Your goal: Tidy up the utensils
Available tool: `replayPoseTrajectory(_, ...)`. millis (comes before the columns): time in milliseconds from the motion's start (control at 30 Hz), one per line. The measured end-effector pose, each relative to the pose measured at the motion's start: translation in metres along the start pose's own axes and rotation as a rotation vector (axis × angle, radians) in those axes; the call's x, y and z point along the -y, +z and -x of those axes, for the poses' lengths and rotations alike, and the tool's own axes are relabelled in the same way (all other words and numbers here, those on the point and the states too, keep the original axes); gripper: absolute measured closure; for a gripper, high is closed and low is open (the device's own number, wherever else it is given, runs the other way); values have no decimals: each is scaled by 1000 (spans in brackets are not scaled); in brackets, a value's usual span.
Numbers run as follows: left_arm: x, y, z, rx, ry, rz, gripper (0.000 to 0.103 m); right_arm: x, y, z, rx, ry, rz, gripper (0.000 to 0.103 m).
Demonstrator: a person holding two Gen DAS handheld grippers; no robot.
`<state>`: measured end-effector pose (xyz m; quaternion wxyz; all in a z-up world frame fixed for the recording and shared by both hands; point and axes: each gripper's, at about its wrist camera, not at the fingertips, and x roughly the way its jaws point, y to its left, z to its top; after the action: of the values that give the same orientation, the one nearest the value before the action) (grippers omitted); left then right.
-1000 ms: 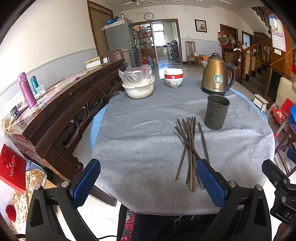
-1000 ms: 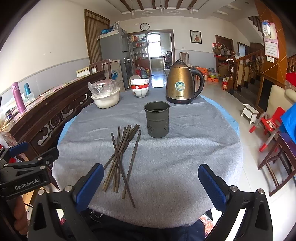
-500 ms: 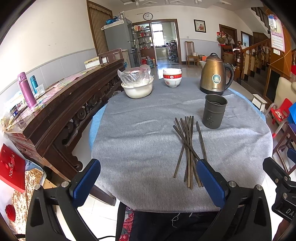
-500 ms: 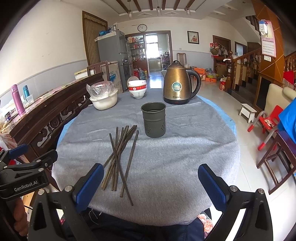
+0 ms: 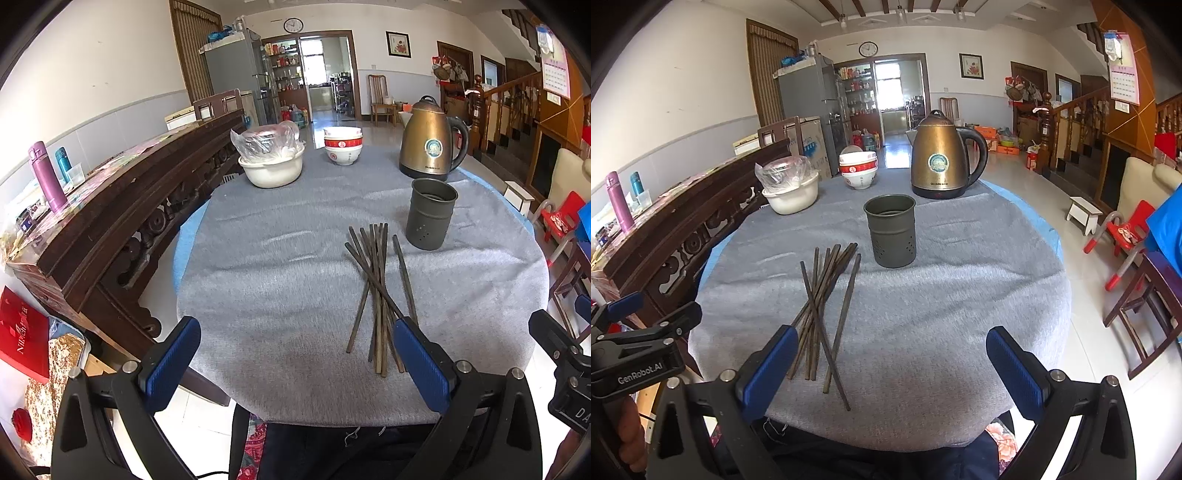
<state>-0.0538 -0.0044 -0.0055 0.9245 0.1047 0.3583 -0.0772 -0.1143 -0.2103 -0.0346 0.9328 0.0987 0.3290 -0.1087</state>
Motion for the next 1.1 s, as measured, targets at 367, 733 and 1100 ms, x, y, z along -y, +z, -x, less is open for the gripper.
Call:
replayPoseTrajectory(367,-9,10,-39,-84,-24,32,0,6,10,-32,-49,27,-15,0)
replayPoseTrajectory(733,-37,32,-108,-227,-142,145,2,7,55,-127,-189,270,-116,47)
replayPoseTrajectory(1100,-18,77,-198,-393,-409,250,32,-29,66,-227,-367,234,-62,72)
